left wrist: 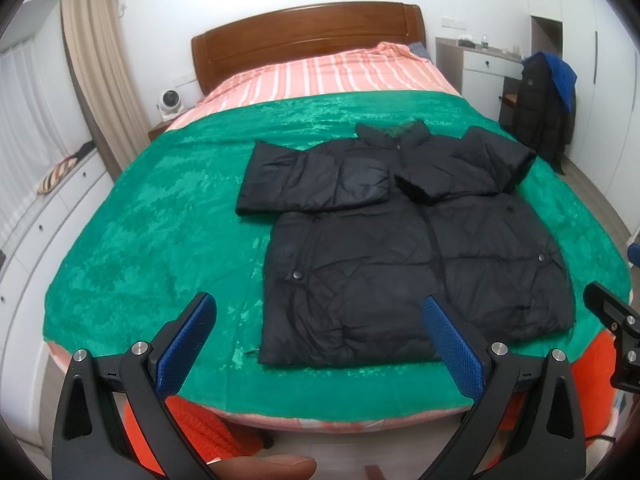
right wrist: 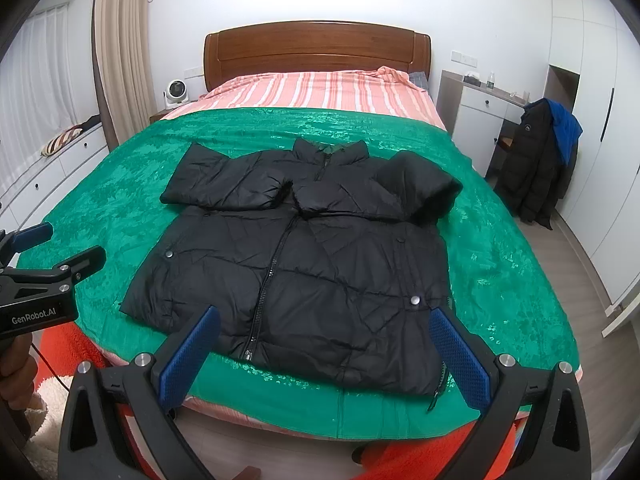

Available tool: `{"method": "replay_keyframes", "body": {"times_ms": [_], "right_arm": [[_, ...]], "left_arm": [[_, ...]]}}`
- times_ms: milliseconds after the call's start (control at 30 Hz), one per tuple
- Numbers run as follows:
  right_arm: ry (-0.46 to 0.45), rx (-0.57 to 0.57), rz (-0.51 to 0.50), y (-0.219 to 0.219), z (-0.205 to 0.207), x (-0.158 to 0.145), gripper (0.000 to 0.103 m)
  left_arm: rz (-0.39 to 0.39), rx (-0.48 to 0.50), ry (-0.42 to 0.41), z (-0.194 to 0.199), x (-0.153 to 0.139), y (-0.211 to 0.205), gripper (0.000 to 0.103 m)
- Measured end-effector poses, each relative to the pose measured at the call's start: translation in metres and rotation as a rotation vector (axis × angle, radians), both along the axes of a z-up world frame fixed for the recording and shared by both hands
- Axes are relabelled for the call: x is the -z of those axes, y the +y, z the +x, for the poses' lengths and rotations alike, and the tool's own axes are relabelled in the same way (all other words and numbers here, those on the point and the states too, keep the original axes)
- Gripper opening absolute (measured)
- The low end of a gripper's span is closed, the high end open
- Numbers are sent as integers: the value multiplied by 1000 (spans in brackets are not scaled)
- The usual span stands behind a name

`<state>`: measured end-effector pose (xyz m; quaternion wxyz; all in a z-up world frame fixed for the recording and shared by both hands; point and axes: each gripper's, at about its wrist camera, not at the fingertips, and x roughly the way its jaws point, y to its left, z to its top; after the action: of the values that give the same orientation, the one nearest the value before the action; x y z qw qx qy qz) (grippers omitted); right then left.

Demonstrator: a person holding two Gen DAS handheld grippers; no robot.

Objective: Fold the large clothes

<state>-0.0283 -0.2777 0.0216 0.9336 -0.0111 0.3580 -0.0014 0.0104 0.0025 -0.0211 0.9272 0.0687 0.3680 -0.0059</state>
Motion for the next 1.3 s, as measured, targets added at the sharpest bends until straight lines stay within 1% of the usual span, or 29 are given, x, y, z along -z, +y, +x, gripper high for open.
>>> {"method": "replay_keyframes", "body": {"times_ms": [1300], "right_arm": [[4, 2, -1, -2, -1, 2, 103]], "left_arm": [[12, 1, 6, -2, 1, 0, 103]]}}
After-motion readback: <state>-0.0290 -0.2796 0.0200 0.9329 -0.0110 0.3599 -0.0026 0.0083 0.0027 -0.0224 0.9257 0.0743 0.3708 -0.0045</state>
